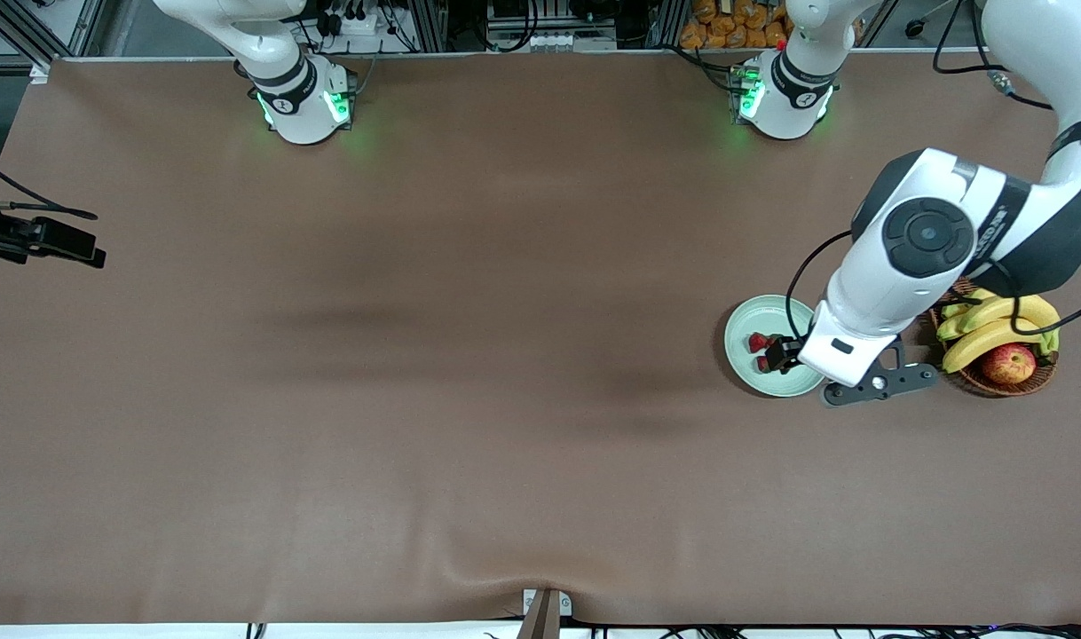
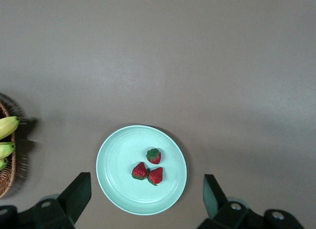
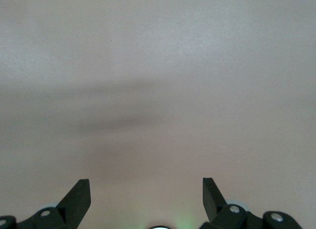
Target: Collect all strawberries into plate
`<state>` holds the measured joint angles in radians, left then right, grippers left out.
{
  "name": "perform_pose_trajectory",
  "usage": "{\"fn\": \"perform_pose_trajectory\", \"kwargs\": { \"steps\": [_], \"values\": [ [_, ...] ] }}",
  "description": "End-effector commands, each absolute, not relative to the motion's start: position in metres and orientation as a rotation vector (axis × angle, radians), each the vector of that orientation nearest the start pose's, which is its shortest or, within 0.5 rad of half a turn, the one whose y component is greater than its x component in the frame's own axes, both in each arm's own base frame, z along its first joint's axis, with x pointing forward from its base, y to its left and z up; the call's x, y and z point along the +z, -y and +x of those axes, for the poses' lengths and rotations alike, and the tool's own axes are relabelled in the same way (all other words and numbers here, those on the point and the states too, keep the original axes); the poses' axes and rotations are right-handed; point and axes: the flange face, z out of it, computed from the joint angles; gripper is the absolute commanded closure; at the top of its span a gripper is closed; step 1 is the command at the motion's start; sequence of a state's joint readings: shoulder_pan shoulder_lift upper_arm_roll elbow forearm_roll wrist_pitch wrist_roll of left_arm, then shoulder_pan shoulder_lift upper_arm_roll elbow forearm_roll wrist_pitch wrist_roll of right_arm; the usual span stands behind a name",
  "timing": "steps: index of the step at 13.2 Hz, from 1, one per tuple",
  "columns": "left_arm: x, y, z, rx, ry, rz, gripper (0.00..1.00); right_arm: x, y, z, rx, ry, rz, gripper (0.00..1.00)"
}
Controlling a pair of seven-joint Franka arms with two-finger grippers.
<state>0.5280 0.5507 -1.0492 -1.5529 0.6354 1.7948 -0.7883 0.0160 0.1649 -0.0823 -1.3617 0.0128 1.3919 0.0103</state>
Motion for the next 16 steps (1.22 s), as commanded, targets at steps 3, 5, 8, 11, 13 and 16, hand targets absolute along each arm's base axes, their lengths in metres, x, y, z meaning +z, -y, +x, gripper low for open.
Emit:
{"fn": "perform_pose_trajectory", "kwargs": {
  "steps": [3, 5, 8, 11, 13, 16],
  "values": [
    [0.494, 0.178, 0.637, -0.08, 0.302, -3.029, 0.0, 0.619, 0.025, 0.58, 0.207, -0.161, -3.141, 0.0],
    [0.514, 0.181, 0.632, -0.071, 0.338, -3.065, 0.0, 0.619, 0.021, 0.58, 0.207, -0.151, -3.138, 0.0],
    [0.533, 0.171, 0.627, -0.053, 0.314, -3.079, 0.0, 0.622, 0.02, 0.58, 0.199, -0.141, -3.128, 0.0],
    [0.56, 0.146, 0.619, -0.03, 0.339, -3.112, 0.0, 0.622, 0.018, 0.58, 0.196, -0.124, -3.119, 0.0],
    [0.585, 0.122, 0.613, -0.072, 0.324, -3.126, 0.0, 0.622, 0.019, 0.58, 0.196, -0.127, -3.119, 0.0],
    [0.608, 0.097, 0.591, 0.009, 0.217, -3.11, 0.0, 0.621, 0.019, 0.58, 0.198, -0.126, -3.117, 0.0]
  ]
}}
